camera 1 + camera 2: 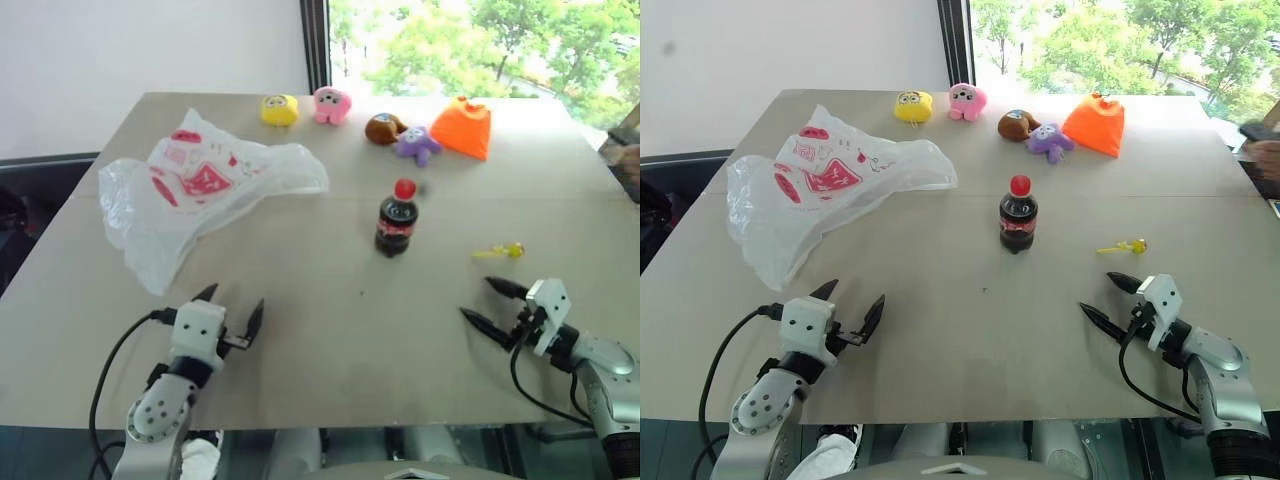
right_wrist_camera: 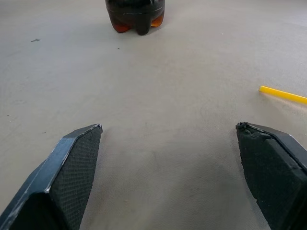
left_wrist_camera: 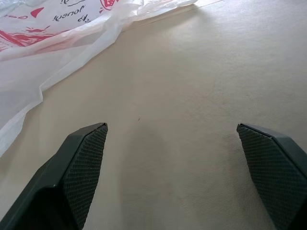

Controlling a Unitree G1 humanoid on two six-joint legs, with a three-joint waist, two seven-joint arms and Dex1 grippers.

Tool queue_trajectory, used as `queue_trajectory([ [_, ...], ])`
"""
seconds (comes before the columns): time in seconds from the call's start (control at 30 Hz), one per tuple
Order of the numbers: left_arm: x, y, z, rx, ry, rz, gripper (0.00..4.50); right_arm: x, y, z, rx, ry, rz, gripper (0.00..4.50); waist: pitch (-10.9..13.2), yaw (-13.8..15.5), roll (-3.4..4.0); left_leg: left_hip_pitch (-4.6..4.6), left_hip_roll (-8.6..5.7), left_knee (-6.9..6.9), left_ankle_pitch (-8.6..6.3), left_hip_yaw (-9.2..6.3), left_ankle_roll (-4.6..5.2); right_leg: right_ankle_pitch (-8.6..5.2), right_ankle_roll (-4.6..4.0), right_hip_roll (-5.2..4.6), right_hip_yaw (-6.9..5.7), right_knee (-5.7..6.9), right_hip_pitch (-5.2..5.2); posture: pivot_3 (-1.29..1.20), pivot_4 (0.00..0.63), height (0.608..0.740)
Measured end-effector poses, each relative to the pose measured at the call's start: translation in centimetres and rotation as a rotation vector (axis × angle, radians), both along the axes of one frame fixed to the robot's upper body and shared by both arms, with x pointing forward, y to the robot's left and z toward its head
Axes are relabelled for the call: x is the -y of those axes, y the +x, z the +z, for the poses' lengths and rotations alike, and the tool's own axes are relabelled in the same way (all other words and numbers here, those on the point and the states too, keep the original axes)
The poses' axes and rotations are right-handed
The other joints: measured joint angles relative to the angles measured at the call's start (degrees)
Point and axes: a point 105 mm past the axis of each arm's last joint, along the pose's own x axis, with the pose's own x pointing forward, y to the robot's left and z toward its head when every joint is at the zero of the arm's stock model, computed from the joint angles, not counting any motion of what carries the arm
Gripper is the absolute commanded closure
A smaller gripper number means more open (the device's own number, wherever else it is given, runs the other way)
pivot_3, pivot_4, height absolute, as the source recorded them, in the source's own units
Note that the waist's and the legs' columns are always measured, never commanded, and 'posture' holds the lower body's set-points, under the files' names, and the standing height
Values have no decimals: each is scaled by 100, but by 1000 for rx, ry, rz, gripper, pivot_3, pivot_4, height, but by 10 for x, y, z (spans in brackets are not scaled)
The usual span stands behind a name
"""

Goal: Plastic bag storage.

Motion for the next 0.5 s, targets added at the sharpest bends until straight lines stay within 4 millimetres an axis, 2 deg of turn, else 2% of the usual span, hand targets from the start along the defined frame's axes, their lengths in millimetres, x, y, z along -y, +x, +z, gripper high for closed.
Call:
queue_trajectory([
  [0.5, 1, 3, 7, 28, 14, -30, 37, -9, 9, 2, 21, 34, 0, 0, 3, -1, 3, -1, -1, 0, 0, 0, 0, 0, 0, 1, -1, 0, 0, 0, 150, 740],
])
